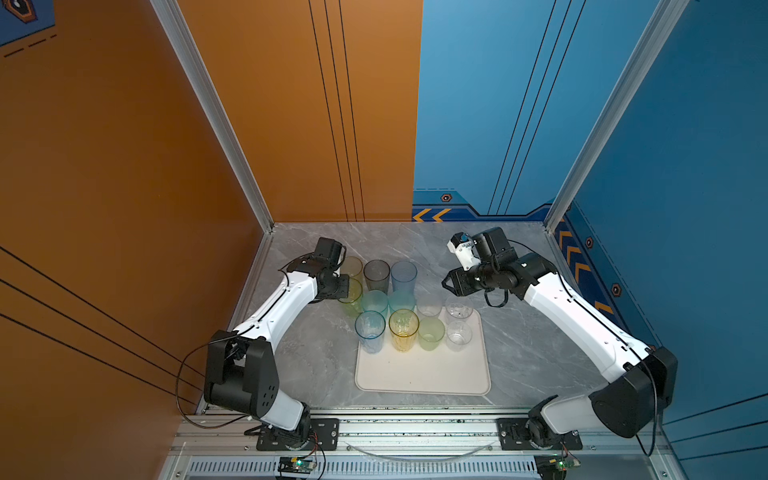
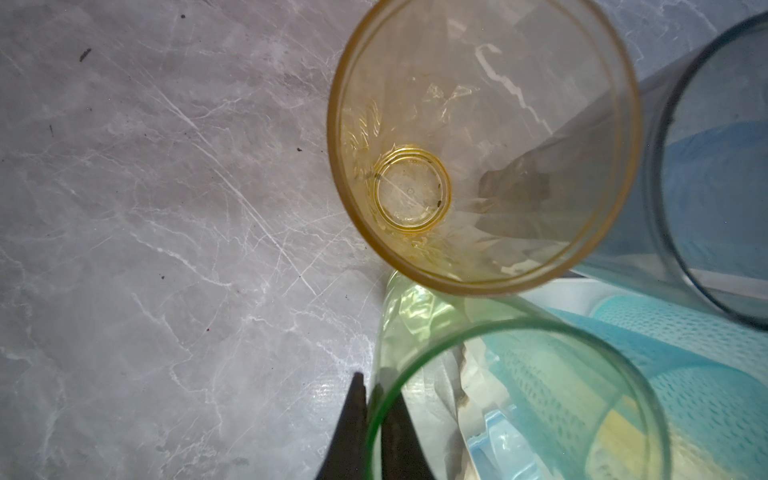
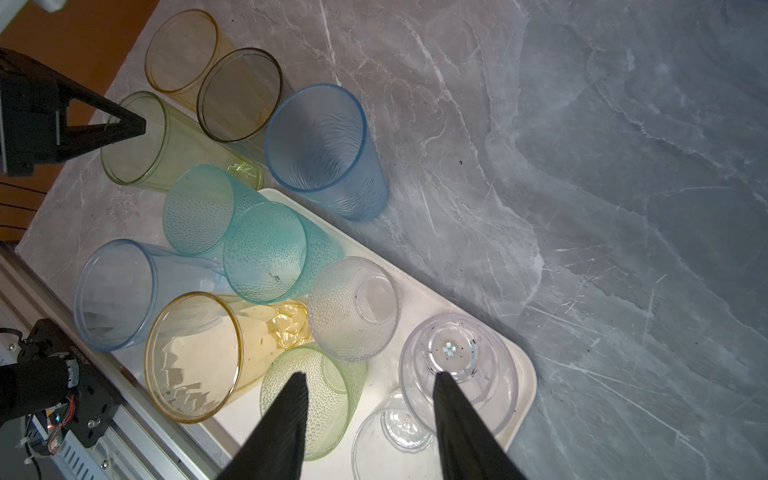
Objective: Place the glasses into the tray
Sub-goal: 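Reach the left gripper down and grip the pale green glass beyond the tray, then lift the pale green glass with the left gripper and carry it over the tray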
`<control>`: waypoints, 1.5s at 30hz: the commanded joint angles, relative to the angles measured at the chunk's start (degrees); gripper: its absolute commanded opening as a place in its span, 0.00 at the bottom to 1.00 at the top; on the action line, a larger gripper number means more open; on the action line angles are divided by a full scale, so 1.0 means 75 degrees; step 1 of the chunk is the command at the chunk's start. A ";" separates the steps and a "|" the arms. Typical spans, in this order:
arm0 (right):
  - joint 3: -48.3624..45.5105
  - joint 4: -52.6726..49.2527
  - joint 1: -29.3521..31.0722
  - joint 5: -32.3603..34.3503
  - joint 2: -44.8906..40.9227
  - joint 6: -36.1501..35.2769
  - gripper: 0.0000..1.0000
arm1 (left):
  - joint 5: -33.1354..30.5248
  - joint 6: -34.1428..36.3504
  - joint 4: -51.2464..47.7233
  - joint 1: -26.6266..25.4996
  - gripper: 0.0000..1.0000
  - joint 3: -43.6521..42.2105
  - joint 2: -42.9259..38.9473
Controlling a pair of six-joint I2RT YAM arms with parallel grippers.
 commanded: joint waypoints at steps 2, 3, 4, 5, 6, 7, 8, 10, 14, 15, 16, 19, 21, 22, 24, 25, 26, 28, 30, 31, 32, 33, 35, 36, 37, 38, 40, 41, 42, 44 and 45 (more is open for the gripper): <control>-0.0092 0.0103 -0.0014 -0.0121 0.0072 0.0096 0.48 | -0.0063 0.0174 -0.0568 -0.0006 0.00 0.0209 -0.0096; -0.0098 0.0108 -0.0017 -0.0126 0.0061 0.0087 0.48 | -0.0077 0.0187 -0.0636 -0.0005 0.00 0.0208 -0.0180; -0.0101 0.0102 -0.0014 -0.0121 0.0049 0.0087 0.48 | -0.0109 0.0197 -0.0682 -0.0005 0.00 0.0189 -0.0272; -0.0113 0.0102 -0.0018 -0.0117 0.0031 0.0098 0.48 | -0.0144 0.0198 -0.0735 -0.0005 0.00 0.0165 -0.0395; -0.0128 0.0110 -0.0010 -0.0125 0.0014 0.0105 0.48 | -0.0181 0.0210 -0.0792 0.0006 0.00 0.0127 -0.0534; -0.0142 0.0102 -0.0016 -0.0117 0.0004 0.0109 0.48 | -0.0203 0.0210 -0.0827 0.0021 0.00 0.0090 -0.0651; -0.0168 0.0115 -0.0005 -0.0109 -0.0009 0.0117 0.48 | -0.0216 0.0210 -0.0848 0.0036 0.00 0.0027 -0.0816; -0.0240 0.0150 -0.0003 -0.0094 -0.0034 0.0149 0.48 | -0.0204 0.0198 -0.0899 0.0087 0.00 -0.0069 -0.1092; -0.0376 0.0190 -0.0009 -0.0077 -0.0125 0.0205 0.48 | -0.0199 0.0231 -0.1112 0.0147 0.00 -0.0155 -0.1537; -0.0415 0.0188 -0.0013 -0.0075 -0.0159 0.0216 0.48 | -0.0233 0.0234 -0.1179 0.0150 0.00 -0.0152 -0.1641; -0.0457 0.0188 -0.0023 -0.0048 -0.0202 0.0226 0.48 | -0.0283 0.0245 -0.1250 0.0153 0.00 -0.0157 -0.1780; -0.0599 0.0202 -0.0032 0.0007 -0.0363 0.0267 0.48 | -0.0479 0.0250 -0.1449 0.0159 0.00 -0.0149 -0.2256; -0.0704 0.0240 -0.0066 0.0046 -0.0500 0.0318 0.48 | -0.0634 0.0244 -0.1581 0.0153 0.00 -0.0106 -0.2644; -0.0765 0.0297 -0.0095 0.0101 -0.0596 0.0362 0.48 | -0.0679 0.0256 -0.1629 0.0150 0.00 -0.0051 -0.2858; -0.0942 0.0419 -0.0176 0.0224 -0.0782 0.0473 0.48 | -0.0760 0.0269 -0.1741 0.0136 0.00 0.0094 -0.3237; -0.1003 0.0445 -0.0260 0.0318 -0.0866 0.0545 0.48 | -0.0800 0.0269 -0.1807 0.0114 0.00 0.0191 -0.3414; -0.1063 0.0435 -0.0364 0.0451 -0.0941 0.0634 0.48 | -0.0841 0.0279 -0.1863 0.0073 0.00 0.0325 -0.3608; -0.1151 0.0412 -0.0600 0.0603 -0.1060 0.0761 0.48 | -0.0936 0.0298 -0.1944 -0.0069 0.00 0.0559 -0.3873; -0.1227 0.0401 -0.0842 0.0699 -0.1187 0.0876 0.48 | -0.0990 0.0292 -0.1983 -0.0278 0.00 0.0840 -0.4069; -0.1267 0.0375 -0.0961 0.0767 -0.1254 0.0904 0.48 | -0.0992 0.0291 -0.1987 -0.0432 0.00 0.1003 -0.4137; -0.1297 0.0358 -0.1078 0.0867 -0.1307 0.0925 0.48 | -0.1019 0.0278 -0.1990 -0.0611 0.00 0.1165 -0.4206; -0.1336 0.0352 -0.1192 0.0940 -0.1360 0.0946 0.48 | -0.1038 0.0271 -0.1985 -0.0765 0.00 0.1294 -0.4239; -0.1421 0.0373 -0.1514 0.0995 -0.1490 0.1009 0.48 | -0.1144 0.0277 -0.1978 -0.1264 0.00 0.1691 -0.4241; -0.1460 0.0400 -0.1665 0.1028 -0.1546 0.1050 0.48 | -0.1205 0.0297 -0.1974 -0.1500 0.00 0.1820 -0.4215; -0.1512 0.0446 -0.1841 0.1075 -0.1617 0.1108 0.48 | -0.1243 0.0314 -0.1972 -0.1781 0.00 0.1987 -0.4158; -0.1576 0.0513 -0.2002 0.1090 -0.1681 0.1156 0.48 | -0.1240 0.0316 -0.1966 -0.2063 0.00 0.2129 -0.4049; -0.1654 0.0582 -0.2277 0.1083 -0.1750 0.1253 0.48 | -0.1228 0.0370 -0.1919 -0.2692 0.00 0.2356 -0.3790; -0.1674 0.0602 -0.2394 0.1022 -0.1765 0.1279 0.48 | -0.1285 0.0408 -0.1887 -0.3016 0.00 0.2441 -0.3645; -0.1700 0.0634 -0.2469 0.0970 -0.1768 0.1302 0.48 | -0.1335 0.0480 -0.1852 -0.3399 0.00 0.2565 -0.3462; -0.1742 0.0704 -0.2544 0.0872 -0.1770 0.1333 0.48 | -0.1320 0.0585 -0.1740 -0.3967 0.00 0.2797 -0.3094; -0.1745 0.0722 -0.2554 0.0804 -0.1751 0.1339 0.48 | -0.1131 0.0676 -0.1637 -0.4250 0.00 0.2920 -0.2888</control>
